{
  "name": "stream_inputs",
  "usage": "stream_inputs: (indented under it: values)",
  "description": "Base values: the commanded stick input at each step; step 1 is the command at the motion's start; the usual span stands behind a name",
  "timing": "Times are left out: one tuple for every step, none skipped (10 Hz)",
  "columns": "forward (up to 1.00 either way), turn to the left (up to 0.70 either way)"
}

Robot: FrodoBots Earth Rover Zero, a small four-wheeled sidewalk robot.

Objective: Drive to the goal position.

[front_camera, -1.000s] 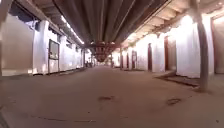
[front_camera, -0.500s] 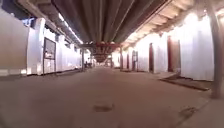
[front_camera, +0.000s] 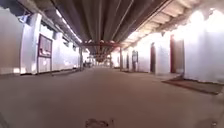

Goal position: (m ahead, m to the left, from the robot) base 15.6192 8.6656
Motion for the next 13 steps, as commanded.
stream_inputs:
  values:
    - [0.85,0.00]
    - [0.85,0.03]
    - [0.85,0.29]
    - [0.85,0.34]
    - [0.85,0.34]
    - [0.85,0.17]
    - [0.85,0.00]
    - [0.85,0.00]
    - [0.85,0.00]
    - [0.85,0.00]
    - [0.85,0.00]
    - [0.85,0.00]
    - [0.85,0.00]
